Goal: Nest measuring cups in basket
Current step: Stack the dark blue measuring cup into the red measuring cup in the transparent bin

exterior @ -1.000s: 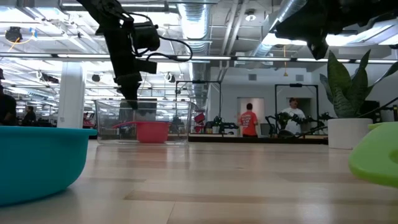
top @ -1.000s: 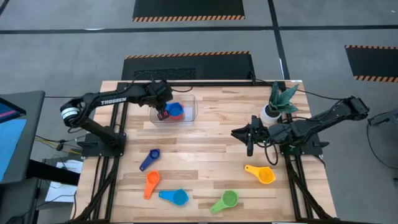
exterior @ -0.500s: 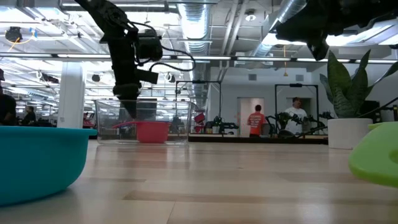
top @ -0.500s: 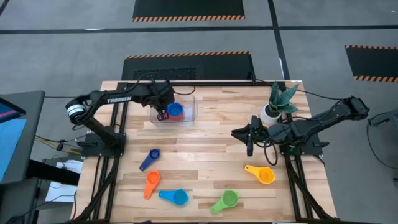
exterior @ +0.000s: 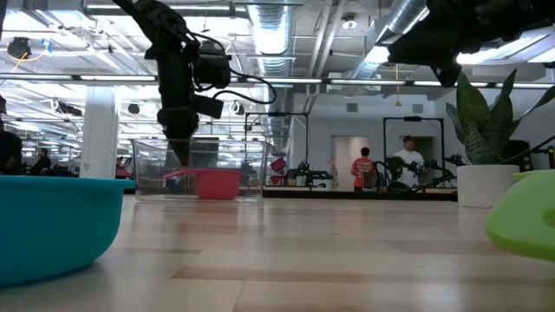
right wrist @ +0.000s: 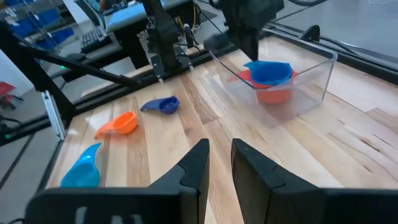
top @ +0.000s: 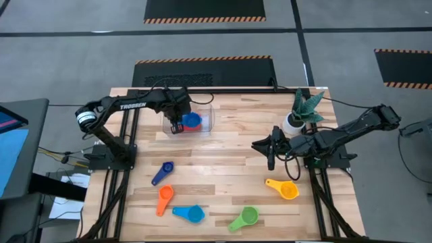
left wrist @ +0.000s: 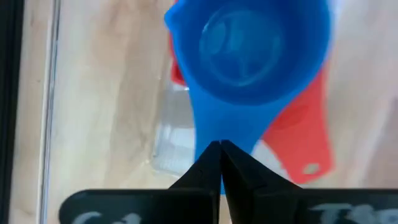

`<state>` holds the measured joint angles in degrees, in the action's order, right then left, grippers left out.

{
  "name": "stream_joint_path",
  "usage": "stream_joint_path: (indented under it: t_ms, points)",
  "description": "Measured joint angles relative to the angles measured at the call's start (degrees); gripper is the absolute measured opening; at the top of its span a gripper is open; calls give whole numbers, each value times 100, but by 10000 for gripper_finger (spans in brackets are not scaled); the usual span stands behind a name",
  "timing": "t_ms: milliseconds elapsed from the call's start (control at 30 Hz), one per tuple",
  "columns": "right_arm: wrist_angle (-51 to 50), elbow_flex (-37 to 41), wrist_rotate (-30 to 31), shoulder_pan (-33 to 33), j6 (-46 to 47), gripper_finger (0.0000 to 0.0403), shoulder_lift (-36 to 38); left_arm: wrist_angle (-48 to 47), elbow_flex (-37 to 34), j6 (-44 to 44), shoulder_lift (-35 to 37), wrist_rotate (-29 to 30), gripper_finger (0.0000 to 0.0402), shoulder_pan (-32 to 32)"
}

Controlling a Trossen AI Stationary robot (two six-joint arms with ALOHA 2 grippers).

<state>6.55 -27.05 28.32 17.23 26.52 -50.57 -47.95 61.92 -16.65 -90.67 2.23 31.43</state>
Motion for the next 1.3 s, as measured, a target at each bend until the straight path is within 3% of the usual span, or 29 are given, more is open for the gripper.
stream_joint_path:
  t_ms: [100,233,467,667,800,1200,1300]
  points:
    - [-93,0,0,0,0,91,0,-31,277,67,2,69,0,-28]
    - [-108,0,0,-2,0,91,0,-82,384,-146,0,725,0,-18]
    - [-105,0,0,0,0,91,0,22,-148,-197,-42,948,0,30]
    - [-114,0,-1,0,0,91,0,273,-224,-31,-42,1491,0,30]
    - [-160,0,-29,0,0,91,0,224,-224,-225,-42,1300,0,59]
    - [-184,0,-177,0,0,91,0,27,-224,-181,-46,-434,0,-96]
    - [-188,0,-281,0,0,91,0,-35,-148,-25,-7,-458,0,-210]
